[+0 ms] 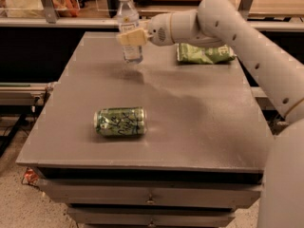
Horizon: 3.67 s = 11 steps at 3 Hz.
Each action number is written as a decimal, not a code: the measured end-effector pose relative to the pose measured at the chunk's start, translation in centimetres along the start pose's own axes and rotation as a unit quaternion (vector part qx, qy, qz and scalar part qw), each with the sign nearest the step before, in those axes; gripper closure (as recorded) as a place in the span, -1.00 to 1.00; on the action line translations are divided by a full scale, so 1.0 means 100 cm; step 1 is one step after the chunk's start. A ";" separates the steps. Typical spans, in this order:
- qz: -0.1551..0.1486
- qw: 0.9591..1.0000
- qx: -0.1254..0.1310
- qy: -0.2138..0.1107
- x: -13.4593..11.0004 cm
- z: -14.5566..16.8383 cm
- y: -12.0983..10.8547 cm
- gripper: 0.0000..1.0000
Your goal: Knock blue plastic bottle over
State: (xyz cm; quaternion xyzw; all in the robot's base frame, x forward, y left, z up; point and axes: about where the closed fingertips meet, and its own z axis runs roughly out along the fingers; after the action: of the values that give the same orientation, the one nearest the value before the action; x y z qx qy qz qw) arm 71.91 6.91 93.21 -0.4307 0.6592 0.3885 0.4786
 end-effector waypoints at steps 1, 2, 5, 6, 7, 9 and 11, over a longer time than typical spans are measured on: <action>-0.030 0.998 0.023 0.048 -0.007 -0.046 -0.011 1.00; -0.082 0.984 0.026 0.154 0.015 -0.080 -0.017 1.00; -0.174 0.921 -0.068 0.341 0.091 -0.066 0.011 -0.01; -0.176 0.916 -0.105 0.345 0.104 -0.041 0.032 -0.63; -0.175 0.912 -0.123 0.351 0.110 -0.031 0.043 -1.00; -0.133 0.942 -0.101 0.292 0.102 -0.061 0.033 -1.00; -0.061 0.997 -0.020 0.051 0.094 -0.159 -0.006 -1.00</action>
Offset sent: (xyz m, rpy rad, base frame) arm -0.0207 -0.1476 -0.0180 -0.7067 -0.0930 0.0908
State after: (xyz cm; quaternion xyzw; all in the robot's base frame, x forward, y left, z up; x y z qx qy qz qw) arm 66.18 -9.84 87.93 -0.4986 0.6473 0.3490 0.4588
